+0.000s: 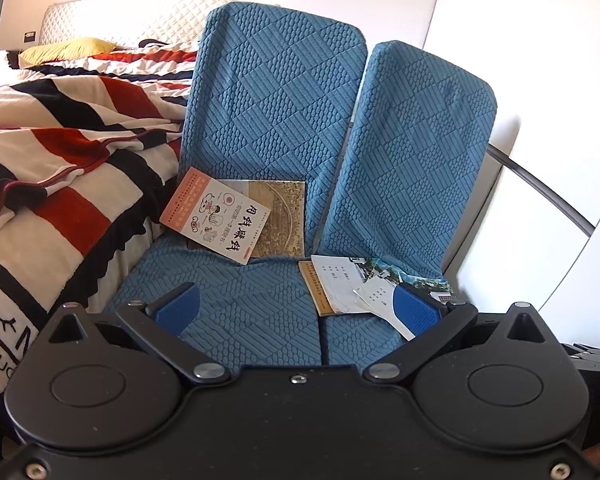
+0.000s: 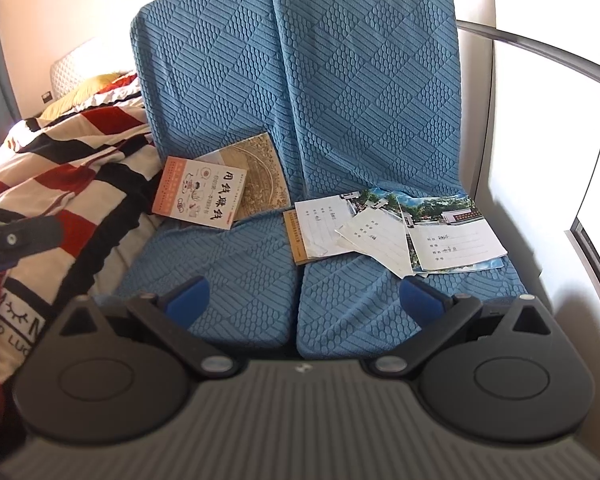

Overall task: Organize objects
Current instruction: 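Move both tools toward the books lying on the blue seat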

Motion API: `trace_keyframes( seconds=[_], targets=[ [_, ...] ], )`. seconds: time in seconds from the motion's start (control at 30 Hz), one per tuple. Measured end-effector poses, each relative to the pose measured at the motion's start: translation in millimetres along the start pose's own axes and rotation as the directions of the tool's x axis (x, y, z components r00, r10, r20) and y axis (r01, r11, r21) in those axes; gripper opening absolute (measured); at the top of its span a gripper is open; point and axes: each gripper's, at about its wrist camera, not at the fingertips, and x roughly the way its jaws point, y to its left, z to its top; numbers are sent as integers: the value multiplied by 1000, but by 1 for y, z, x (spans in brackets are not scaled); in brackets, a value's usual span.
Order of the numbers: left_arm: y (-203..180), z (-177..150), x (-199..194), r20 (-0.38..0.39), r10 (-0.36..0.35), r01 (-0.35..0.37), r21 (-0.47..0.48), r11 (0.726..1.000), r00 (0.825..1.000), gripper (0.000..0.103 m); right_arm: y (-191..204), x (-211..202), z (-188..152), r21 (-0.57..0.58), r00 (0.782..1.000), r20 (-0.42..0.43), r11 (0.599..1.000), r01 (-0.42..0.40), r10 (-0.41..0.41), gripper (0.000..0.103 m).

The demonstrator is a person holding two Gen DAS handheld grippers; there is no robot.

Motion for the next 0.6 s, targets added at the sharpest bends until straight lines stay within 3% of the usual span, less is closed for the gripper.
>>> trace_keyframes(
  seconds=[0.6],
  targets=[
    [43, 26, 76, -42, 25, -26, -45, 999, 999, 103, 26, 74, 28, -41, 999, -36, 999, -33, 32, 103]
  ],
)
